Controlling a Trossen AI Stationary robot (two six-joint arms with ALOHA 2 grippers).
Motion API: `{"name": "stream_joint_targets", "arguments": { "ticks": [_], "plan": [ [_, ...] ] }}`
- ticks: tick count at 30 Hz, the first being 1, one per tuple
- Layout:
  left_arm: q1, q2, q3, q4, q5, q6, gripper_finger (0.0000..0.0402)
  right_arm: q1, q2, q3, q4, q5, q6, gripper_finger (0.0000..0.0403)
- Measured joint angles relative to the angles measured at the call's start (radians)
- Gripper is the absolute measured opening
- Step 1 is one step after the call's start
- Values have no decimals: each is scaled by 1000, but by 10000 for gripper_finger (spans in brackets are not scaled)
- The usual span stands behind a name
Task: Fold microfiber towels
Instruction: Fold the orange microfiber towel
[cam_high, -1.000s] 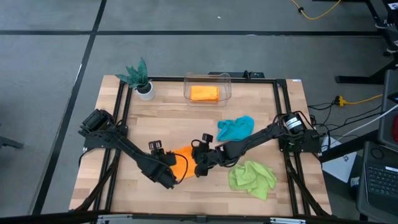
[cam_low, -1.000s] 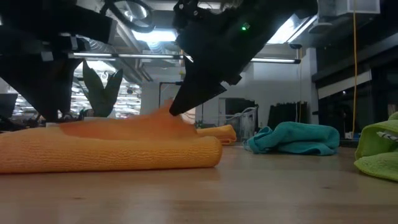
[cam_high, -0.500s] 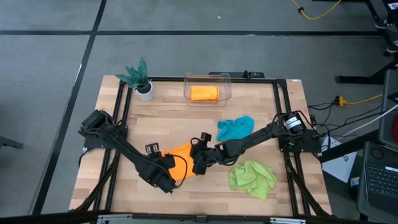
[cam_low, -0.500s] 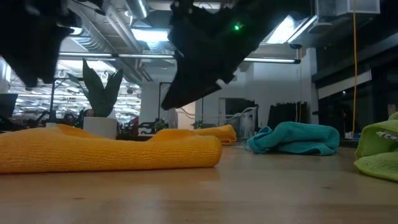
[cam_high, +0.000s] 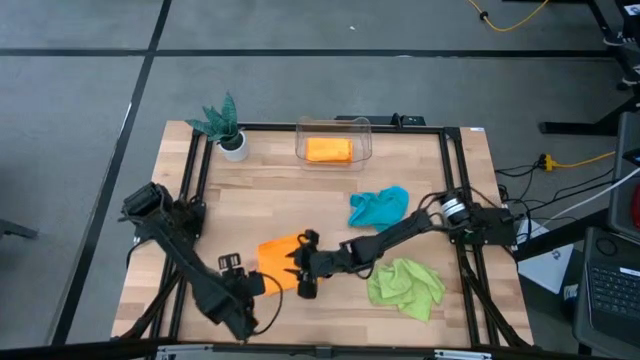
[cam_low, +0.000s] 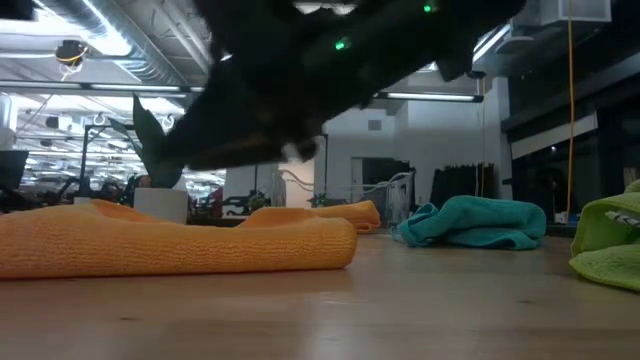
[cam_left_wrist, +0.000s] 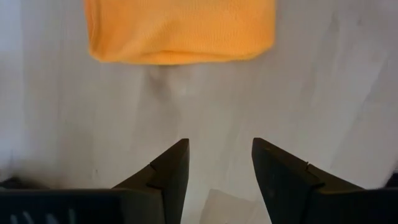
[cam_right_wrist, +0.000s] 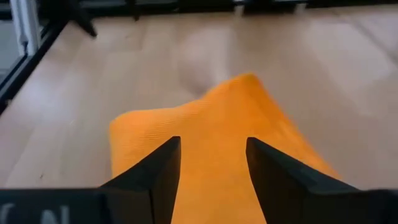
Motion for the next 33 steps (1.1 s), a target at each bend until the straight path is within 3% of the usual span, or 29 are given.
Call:
{"name": "stream_joint_targets", "arguments": {
  "ticks": [5, 12, 24, 29, 33],
  "plan": [
    [-53, 0, 0, 0, -52, -93, 167, -4, 142, 174, 5, 3, -14, 176],
    [-99, 0, 0, 9, -89, -212, 167, -15, 285, 377, -60, 117, -40, 164],
    [-127, 0, 0, 29, -187, -213, 167, -14, 324, 402, -58, 87, -43, 160],
    [-127, 0, 0, 32, -187, -214, 167, -12, 321, 453, -58, 93, -133, 160],
    [-127, 0, 0, 46, -186, -215, 167, 0, 319, 523, -121, 231, -153, 160]
  ]
}}
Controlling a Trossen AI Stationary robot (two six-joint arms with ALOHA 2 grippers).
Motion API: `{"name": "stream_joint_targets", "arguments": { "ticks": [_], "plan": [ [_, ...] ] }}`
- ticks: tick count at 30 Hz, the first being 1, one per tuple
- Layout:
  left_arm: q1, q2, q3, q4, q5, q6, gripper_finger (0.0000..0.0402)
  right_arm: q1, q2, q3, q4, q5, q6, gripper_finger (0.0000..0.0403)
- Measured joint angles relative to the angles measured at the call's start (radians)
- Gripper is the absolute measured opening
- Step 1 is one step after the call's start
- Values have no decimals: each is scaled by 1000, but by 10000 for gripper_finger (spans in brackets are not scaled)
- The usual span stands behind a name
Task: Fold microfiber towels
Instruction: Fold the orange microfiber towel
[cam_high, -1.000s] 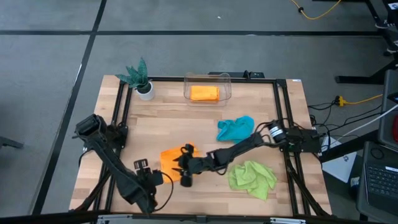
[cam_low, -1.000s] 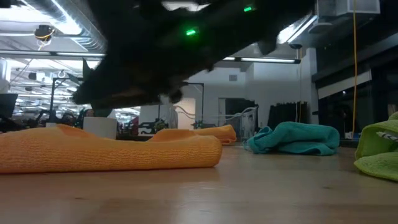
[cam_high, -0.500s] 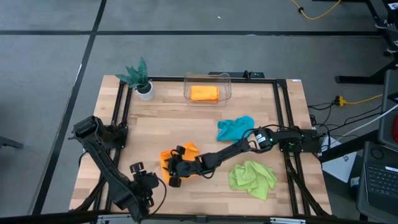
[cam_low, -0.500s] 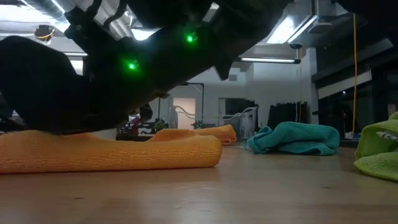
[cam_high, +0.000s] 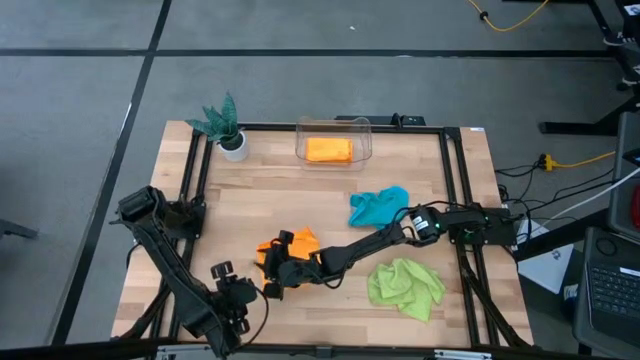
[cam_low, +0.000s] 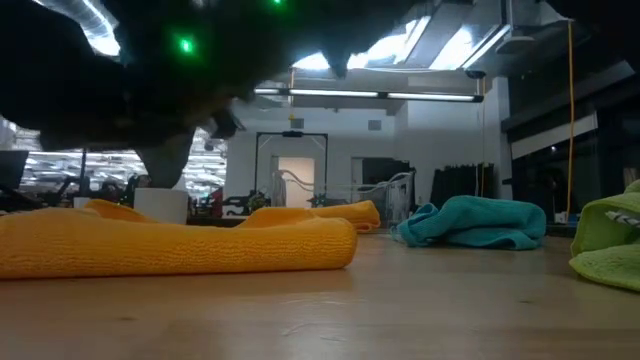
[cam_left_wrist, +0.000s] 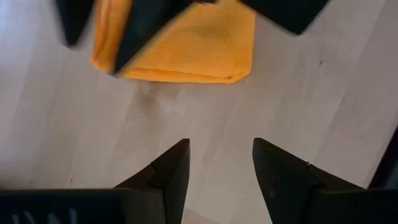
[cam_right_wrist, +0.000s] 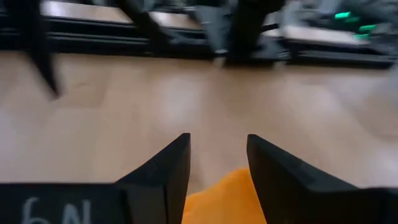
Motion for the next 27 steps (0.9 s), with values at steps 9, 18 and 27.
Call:
{"name": "stream_joint_targets", "arguments": {
  "ticks": [9, 18, 27],
  "plan": [
    [0, 0, 0, 12, 0, 2, 167, -18, -3, 13, -180, -73, 193, 160],
    [0, 0, 0, 11, 0, 3, 167, -28, -2, 1, -178, -183, 143, 160],
    [1, 1, -1, 13, -19, 3, 167, -27, 86, 1, 5, -249, 142, 160]
  ]
}}
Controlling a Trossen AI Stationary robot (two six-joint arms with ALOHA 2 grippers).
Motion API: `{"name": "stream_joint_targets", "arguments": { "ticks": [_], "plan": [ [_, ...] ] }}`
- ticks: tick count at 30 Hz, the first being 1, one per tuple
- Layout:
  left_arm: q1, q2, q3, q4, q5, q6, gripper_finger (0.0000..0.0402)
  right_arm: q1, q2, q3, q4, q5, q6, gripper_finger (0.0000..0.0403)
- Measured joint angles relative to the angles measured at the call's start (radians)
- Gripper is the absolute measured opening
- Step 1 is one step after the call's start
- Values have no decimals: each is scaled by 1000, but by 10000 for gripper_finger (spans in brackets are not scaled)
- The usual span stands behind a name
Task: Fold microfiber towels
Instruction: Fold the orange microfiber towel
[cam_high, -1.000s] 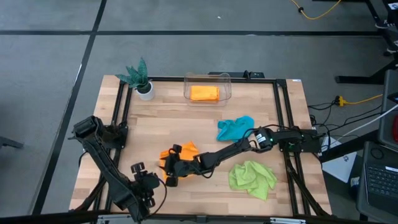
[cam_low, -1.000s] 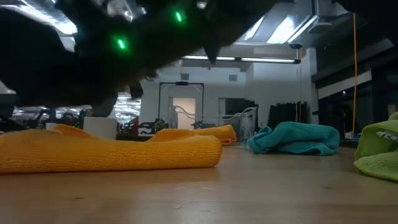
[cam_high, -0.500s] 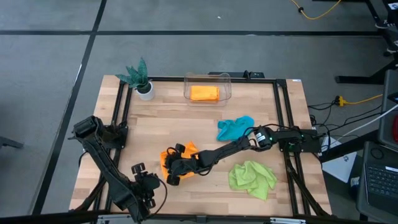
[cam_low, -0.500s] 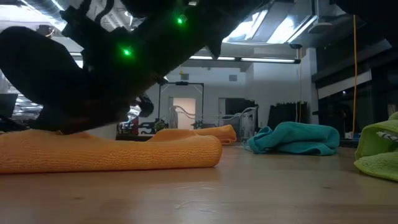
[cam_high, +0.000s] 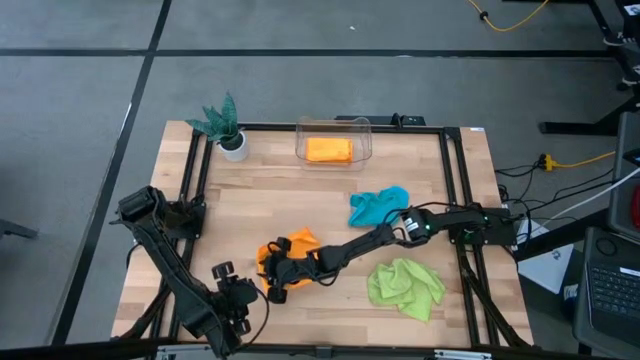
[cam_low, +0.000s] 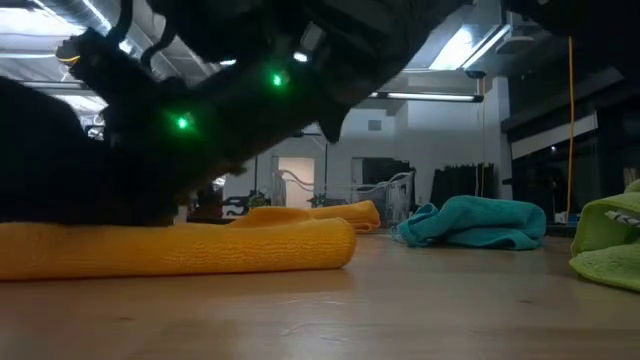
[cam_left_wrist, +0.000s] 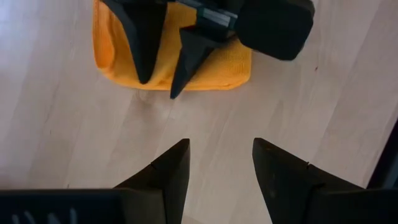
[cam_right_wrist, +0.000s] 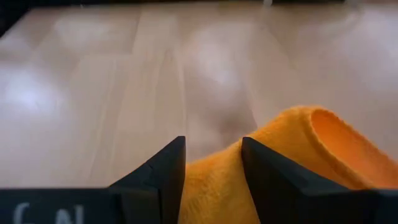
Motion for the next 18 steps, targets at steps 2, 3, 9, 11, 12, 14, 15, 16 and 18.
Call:
{"name": "stream_joint_targets", "arguments": {
  "ticks": [2, 3, 9, 11, 12, 14, 15, 16, 18],
  "plan": [
    [0, 0, 0, 0, -4, 0, 167, 0, 10, 0, 3, 0, 1, 160],
    [0, 0, 0, 1, -4, 0, 167, 0, 12, 0, 4, 0, 1, 160],
    [0, 0, 0, 4, -4, 0, 167, 0, -20, -1, -5, 0, -55, 160],
    [0, 0, 0, 7, -4, 0, 167, 1, -50, 0, -15, -1, -104, 160],
    [0, 0, 0, 8, -5, 0, 167, 1, -68, 0, -28, -1, -120, 160],
    [0, 0, 0, 8, -5, 0, 167, 2, -96, 1, -74, 0, -140, 160],
    [0, 0, 0, 8, -5, 0, 167, 2, -112, 1, -112, 0, -152, 160],
    [0, 0, 0, 8, -5, 0, 167, 2, -127, 0, -157, 0, -157, 160],
    [0, 0, 0, 9, -5, 0, 167, 2, -168, 0, -244, 0, -159, 160]
  ]
}}
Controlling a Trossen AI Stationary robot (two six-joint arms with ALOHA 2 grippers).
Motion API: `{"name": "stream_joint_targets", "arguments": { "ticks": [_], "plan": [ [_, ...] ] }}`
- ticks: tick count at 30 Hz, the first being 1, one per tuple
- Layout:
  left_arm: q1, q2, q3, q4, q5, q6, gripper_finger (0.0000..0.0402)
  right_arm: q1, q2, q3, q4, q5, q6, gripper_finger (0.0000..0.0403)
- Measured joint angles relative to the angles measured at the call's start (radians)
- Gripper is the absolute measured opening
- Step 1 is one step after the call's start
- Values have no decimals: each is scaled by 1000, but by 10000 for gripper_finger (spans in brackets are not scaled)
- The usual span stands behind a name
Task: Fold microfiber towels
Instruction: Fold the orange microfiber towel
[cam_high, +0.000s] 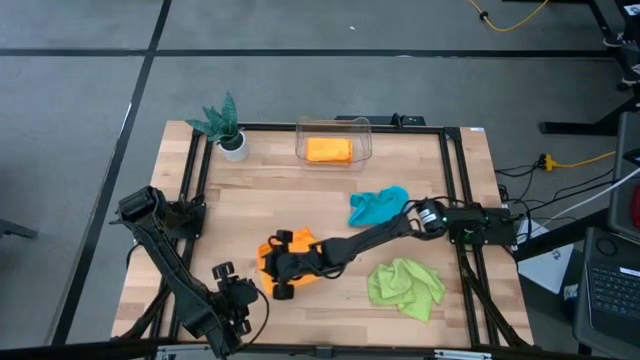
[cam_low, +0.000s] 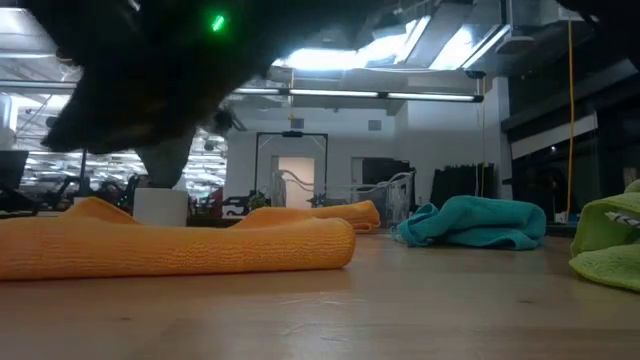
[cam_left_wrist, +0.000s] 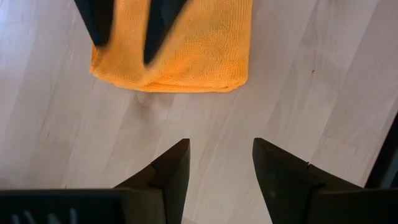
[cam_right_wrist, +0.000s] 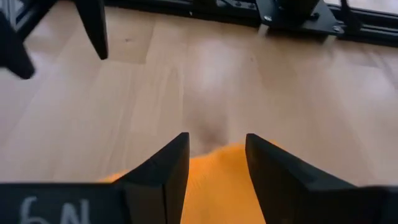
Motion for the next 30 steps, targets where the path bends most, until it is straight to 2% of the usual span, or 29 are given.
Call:
{"name": "stream_joint_targets", "arguments": {
  "ticks": [4, 8, 11, 16, 21, 26, 28, 30],
  "plan": [
    [0, 0, 0, 1, 0, 0, 167, -1, -64, 3, -195, 1, 8, 160],
    [0, 0, 0, 6, -13, 0, 167, -2, -73, 0, -377, 9, 55, 160],
    [0, 0, 0, 11, -19, -1, 167, -2, -80, 0, -511, 96, 65, 160],
    [0, 0, 0, 18, -19, 0, 167, -2, -89, -1, -851, 240, 182, 160],
    [3, 0, 0, 16, -19, 0, 167, 6, -129, 0, -1188, 407, 369, 160],
    [16, 0, 0, 15, -23, 0, 167, 28, -166, 0, -1484, 494, 581, 160],
    [22, 0, 0, 14, -25, 1, 167, 42, -175, -4, -1514, 506, 609, 160],
    [27, 0, 0, 15, -25, 1, 167, 53, -199, -45, -1494, 502, 560, 160]
  ]
}}
